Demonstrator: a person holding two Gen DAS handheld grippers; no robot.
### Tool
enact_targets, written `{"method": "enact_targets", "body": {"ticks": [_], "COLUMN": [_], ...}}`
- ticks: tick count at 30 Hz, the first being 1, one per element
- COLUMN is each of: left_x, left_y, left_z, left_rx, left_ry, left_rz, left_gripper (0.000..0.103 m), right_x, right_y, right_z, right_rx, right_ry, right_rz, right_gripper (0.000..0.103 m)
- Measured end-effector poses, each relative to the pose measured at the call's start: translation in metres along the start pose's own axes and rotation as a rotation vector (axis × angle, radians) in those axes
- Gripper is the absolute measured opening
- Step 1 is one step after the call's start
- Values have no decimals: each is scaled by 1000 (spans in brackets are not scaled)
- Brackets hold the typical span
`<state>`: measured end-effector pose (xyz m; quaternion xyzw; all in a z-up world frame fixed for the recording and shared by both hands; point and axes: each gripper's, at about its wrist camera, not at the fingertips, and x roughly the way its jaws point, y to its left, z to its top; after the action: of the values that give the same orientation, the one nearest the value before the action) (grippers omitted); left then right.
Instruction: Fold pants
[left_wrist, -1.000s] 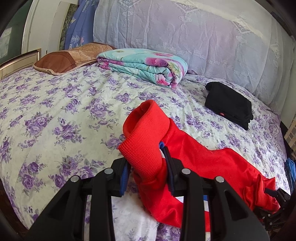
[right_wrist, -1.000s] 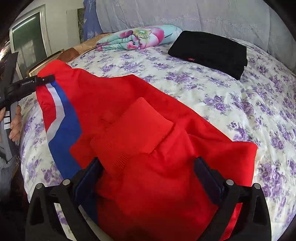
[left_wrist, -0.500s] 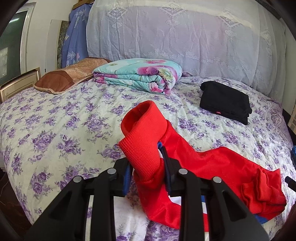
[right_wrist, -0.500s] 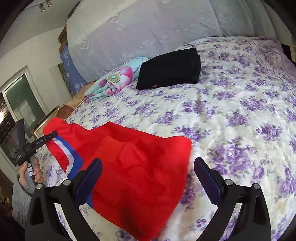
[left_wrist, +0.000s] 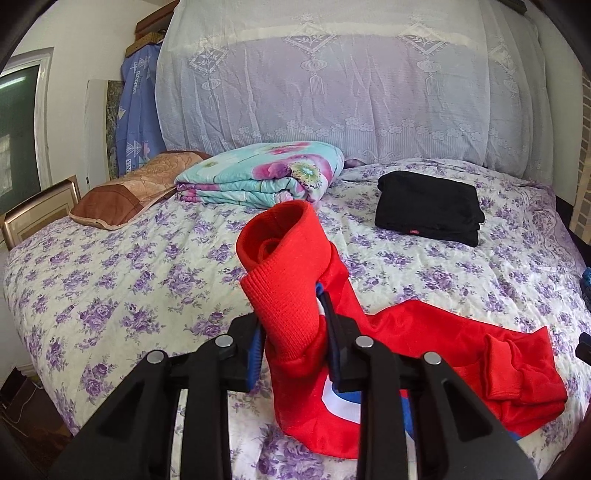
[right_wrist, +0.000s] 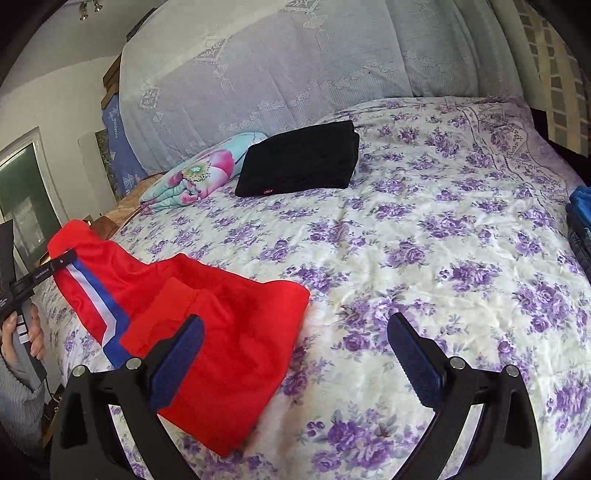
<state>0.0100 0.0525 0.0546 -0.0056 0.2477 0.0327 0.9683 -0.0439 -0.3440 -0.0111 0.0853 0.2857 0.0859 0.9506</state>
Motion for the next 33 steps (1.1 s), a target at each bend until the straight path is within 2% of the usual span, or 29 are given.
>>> {"method": "enact_targets", "body": {"ticks": [5,13,24,29,33], "left_x": [-13,-31,-41,-35,-31], "left_y": [-21,-63,-124,-127,-113], "left_z": [4,10,10,11,15], "left_rx": [42,119,220,215,170], "left_ry": [-23,-57,-75,-61,-53], "left_rz": [-3,-17,-85,-89,-83], "left_gripper": [26,25,25,25,25], "right_x": [5,5,-1,-1,-1], "right_y": [-16,-36,-49,-54,-54], "right_z": [-11,-15,-19,-19,-20], "right_rx": [75,181,256,280,281], "right_ry": [31,20,-18,-27,-23], "right_rz": [25,92,160,175,175], "right_gripper": [100,100,100,100,100]}}
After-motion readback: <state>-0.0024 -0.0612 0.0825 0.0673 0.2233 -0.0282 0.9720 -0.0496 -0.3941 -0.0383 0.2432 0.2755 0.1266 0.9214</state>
